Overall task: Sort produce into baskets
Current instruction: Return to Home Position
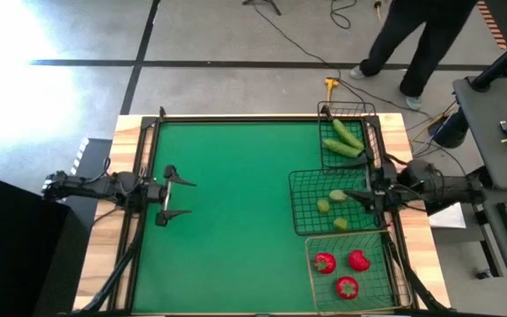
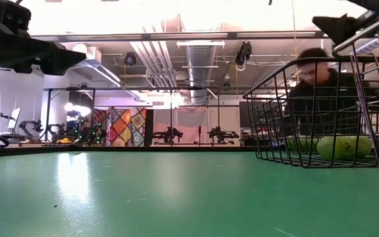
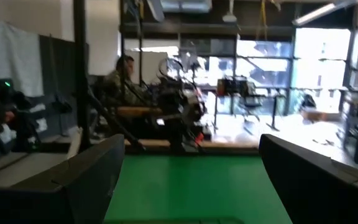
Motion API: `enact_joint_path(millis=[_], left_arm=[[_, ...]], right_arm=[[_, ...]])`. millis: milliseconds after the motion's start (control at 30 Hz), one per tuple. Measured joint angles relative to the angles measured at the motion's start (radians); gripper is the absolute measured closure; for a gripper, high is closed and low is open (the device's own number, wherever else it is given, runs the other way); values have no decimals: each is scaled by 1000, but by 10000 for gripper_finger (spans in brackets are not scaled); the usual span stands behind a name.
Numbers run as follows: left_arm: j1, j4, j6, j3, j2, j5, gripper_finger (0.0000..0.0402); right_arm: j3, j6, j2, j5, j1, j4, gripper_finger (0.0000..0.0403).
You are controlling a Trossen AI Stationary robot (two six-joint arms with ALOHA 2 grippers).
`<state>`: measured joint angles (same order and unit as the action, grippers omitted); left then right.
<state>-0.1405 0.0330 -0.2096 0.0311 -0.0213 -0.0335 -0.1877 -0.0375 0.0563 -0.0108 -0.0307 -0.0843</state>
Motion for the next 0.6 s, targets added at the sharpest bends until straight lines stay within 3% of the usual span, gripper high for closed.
enact_joint_path(millis=[67,267,500,600], left_arm=[[0,1,0,0,-5,0,35],[0,1,0,0,-15,1,35],[0,2,48,-1,-34,20,35],[0,2,104,-1,-37,21,35]], right_arm=[[-6,10,-56,21,0,97,37],[20,-22,-46,40,0,132,37],[175,-4,-55,64,0,-28,37],[175,9,-49,74,0,9,37]])
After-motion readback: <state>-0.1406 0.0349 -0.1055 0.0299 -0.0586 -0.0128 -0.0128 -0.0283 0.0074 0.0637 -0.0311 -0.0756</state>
